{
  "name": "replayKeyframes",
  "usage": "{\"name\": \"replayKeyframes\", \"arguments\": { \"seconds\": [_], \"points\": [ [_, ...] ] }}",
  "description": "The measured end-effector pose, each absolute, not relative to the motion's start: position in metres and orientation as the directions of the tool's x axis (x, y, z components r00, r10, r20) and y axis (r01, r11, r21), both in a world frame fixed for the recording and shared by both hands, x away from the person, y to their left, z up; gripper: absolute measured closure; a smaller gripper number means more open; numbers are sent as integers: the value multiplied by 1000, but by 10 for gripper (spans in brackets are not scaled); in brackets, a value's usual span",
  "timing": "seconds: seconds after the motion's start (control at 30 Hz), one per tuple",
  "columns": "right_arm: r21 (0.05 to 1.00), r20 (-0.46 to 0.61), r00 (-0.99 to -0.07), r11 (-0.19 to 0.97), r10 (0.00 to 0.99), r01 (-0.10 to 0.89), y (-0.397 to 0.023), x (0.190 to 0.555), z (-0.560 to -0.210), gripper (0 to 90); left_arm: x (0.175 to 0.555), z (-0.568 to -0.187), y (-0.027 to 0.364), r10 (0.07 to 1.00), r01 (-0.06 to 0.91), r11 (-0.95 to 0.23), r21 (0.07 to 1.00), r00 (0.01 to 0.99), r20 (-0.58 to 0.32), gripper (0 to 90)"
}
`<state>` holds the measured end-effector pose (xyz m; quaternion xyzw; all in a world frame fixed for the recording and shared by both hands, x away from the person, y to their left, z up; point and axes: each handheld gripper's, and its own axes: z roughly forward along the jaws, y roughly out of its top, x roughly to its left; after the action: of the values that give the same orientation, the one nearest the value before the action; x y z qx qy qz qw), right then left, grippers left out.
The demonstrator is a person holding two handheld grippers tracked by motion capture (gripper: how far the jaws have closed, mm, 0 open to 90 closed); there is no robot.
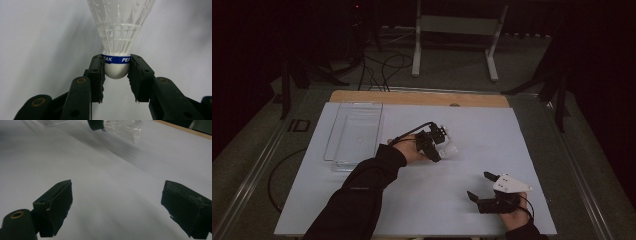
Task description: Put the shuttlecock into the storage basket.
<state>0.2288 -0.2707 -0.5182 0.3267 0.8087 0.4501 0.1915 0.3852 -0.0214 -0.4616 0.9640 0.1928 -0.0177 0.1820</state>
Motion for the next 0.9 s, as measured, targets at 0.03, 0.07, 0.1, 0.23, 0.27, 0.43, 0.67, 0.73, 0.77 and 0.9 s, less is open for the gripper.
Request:
{"name": "replayKeyframes", "arguments": {
  "seconds": [0.03, 0.07, 0.1, 0.23, 0.27, 0.43, 0.67, 0.73, 0.77, 0.9],
  "points": [
    [853, -16, -713, 381, 701, 356, -271, 229, -518, 101, 385, -462, -21, 365, 378, -859, 344, 925, -104, 664],
    [853, -16, -714, 382, 700, 356, -271, 229, -518, 101, 382, -461, -19, 361, 371, -866, 337, 928, -94, 664],
    [851, -15, -714, 383, 700, 358, -270, 229, -519, 101, 379, -460, -17, 355, 364, -869, 336, 930, -91, 664],
    [851, -15, -714, 384, 700, 359, -270, 229, -519, 101, 373, -459, -13, 353, 363, -872, 329, 931, -94, 664],
    [851, -14, -714, 383, 700, 359, -270, 229, -519, 101, 373, -459, -13, 353, 363, -872, 329, 931, -94, 664],
    [850, -18, -713, 386, 701, 358, -270, 229, -519, 101, 361, -457, -8, 324, 339, -885, 319, 941, -100, 664],
    [852, -17, -712, 383, 702, 357, -270, 229, -518, 101, 349, -453, -3, 304, 321, -890, 324, 947, -103, 664],
    [850, -16, -711, 384, 703, 360, -270, 229, -519, 101, 345, -452, -2, 296, 315, -892, 325, 949, -110, 664],
    [850, -15, -712, 384, 702, 361, -270, 229, -519, 101, 344, -451, -2, 293, 314, -894, 321, 950, -112, 663],
    [850, -16, -711, 385, 703, 361, -270, 229, -519, 101, 337, -449, 0, 278, 296, -905, 305, 955, -101, 664]
  ]
}}
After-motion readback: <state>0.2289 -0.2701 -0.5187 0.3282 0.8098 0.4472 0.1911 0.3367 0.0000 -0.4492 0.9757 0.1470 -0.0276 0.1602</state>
